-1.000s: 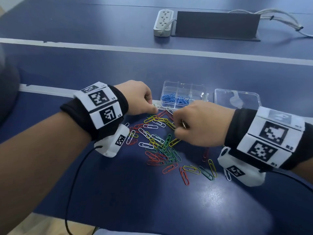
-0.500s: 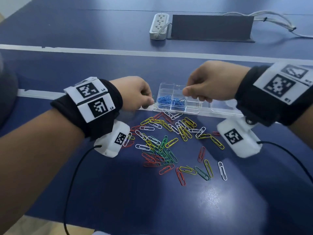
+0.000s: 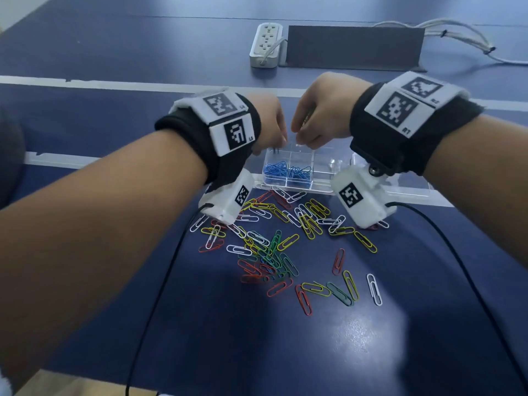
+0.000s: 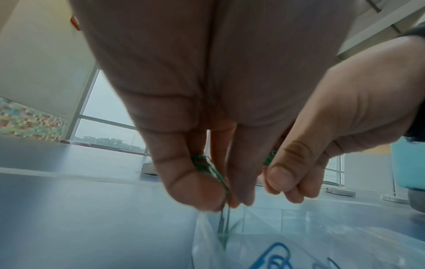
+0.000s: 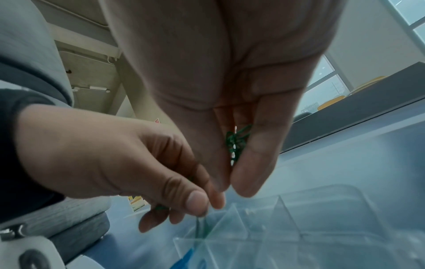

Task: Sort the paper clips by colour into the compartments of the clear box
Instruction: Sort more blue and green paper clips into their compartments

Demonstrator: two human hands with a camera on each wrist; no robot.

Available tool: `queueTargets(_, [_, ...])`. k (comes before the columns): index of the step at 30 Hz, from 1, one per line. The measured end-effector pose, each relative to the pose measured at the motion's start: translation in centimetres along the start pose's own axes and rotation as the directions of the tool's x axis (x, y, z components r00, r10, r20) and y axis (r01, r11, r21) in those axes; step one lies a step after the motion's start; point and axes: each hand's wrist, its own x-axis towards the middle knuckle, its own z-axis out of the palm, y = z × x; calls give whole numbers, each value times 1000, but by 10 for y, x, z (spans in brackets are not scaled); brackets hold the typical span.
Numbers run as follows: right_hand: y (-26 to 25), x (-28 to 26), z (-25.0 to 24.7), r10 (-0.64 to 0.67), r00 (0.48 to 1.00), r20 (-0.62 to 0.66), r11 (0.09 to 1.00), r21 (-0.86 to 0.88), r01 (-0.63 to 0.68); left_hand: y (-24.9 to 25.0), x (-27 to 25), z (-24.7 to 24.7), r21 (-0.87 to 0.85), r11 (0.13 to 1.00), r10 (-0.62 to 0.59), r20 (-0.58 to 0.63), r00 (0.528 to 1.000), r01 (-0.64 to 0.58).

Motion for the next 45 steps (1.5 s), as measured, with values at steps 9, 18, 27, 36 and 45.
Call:
queueTargets(9, [-4,0,1,-1,1000,5,999,-52,1,3,-3,-2,-262,965,-2,-34,999,-7])
queueTargets(18, [-16,2,7,4,1000,-4,991,-134,-5,-1,-11,-2,-480,877,-28,-71,997,-9])
queueTargets(27, [-30,-1,7,-14,1000,-3,998,-61,14,-27,-19,-1,-475,880,-81,-91,993,28])
queueTargets(36, [-29,-3,15,-71,997,-15,989,-130,69,-47,-40,2,-241,970,-27,14,1000,30])
queueTargets(45, [-33,-23,34,-350,934,75,883,-306,356,-48,-57,10,79,997,-20,105,994,12])
